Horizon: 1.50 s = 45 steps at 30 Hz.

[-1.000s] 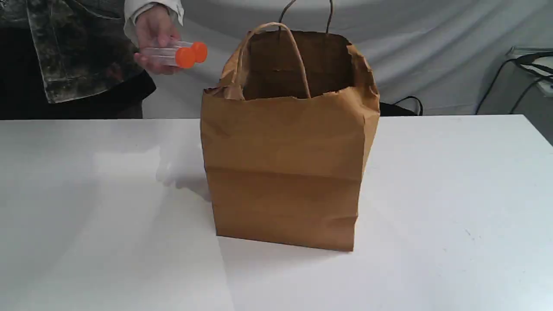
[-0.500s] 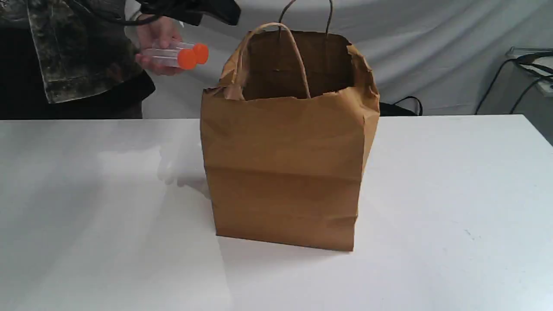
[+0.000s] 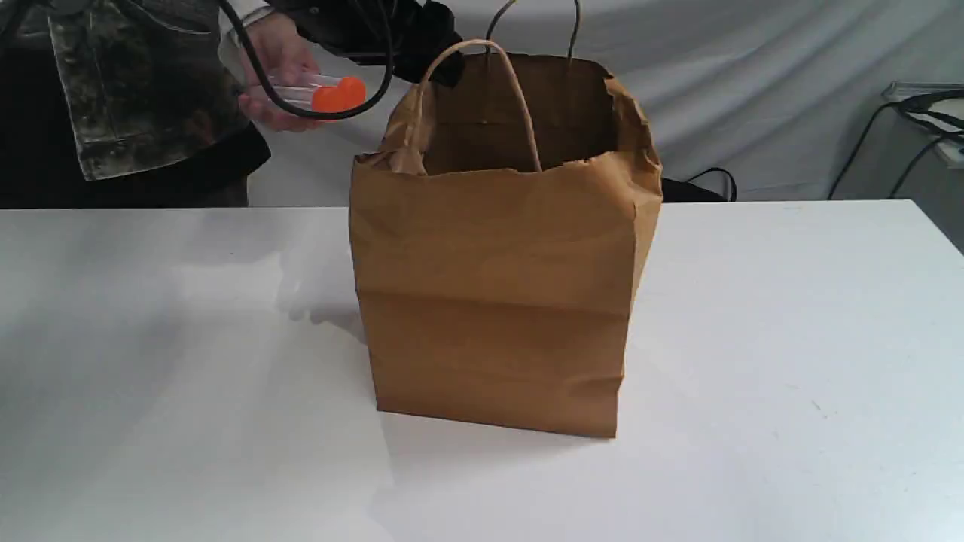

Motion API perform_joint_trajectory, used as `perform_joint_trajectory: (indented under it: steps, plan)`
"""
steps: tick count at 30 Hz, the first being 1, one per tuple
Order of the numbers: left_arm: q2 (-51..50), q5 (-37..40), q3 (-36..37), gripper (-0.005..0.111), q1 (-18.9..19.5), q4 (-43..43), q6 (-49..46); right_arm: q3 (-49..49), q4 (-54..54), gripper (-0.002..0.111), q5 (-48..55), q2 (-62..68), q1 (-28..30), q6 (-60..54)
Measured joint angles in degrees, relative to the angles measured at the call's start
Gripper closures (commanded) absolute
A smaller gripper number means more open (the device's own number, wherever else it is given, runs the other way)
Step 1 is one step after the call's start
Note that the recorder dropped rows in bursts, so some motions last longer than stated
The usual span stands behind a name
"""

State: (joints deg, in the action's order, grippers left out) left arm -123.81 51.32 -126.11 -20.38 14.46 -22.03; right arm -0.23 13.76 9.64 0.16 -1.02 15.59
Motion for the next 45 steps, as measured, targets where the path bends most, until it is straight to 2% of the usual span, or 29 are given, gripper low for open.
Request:
perform_joint_trajectory:
  steps: [9, 11, 13, 19, 26, 33, 39, 42, 45]
  plan:
    - [-4.72, -0.38, 0.00, 0.031, 0.00, 0.12, 0.11, 0.00, 0.11, 0.108, 0.14, 0.00, 0.00, 0.00]
    - [-4.99, -0.38, 0.00, 0.036, 0.00, 0.12, 0.11, 0.00, 0.11, 0.108, 0.14, 0.00, 0.00, 0.00]
    - [-5.21, -0.38, 0.00, 0.049, 0.00, 0.12, 0.11, 0.00, 0.11, 0.108, 0.14, 0.00, 0.00, 0.00]
    - [-5.24, -0.02, 0.00, 0.107, 0.00, 1.30, 0.00, 0.00, 0.53, 0.108, -1.19, 0.00, 0.00, 0.00]
    - [-5.24, -0.02, 0.00, 0.107, 0.00, 1.41, 0.12, 0.00, 2.07, 0.108, -9.14, 0.00, 0.00, 0.00]
    - [-5.24, -0.02, 0.00, 0.107, 0.00, 1.41, 0.23, 0.00, 1.10, 0.108, -27.89, 0.00, 0.00, 4.07]
    - [-5.24, -0.02, 0.00, 0.107, 0.00, 1.41, 0.23, 0.00, -18.83, 0.108, -52.85, -0.16, 0.00, 13.33]
    - [-5.24, -0.02, 0.00, 0.107, 0.00, 1.41, 0.02, 0.00, -28.59, 0.108, -64.73, -0.16, 0.00, 11.50]
    - [-5.24, -0.02, 0.00, 0.107, 0.00, 1.41, -0.12, 0.00, -34.12, 0.108, -70.12, -0.16, 0.00, 8.42]
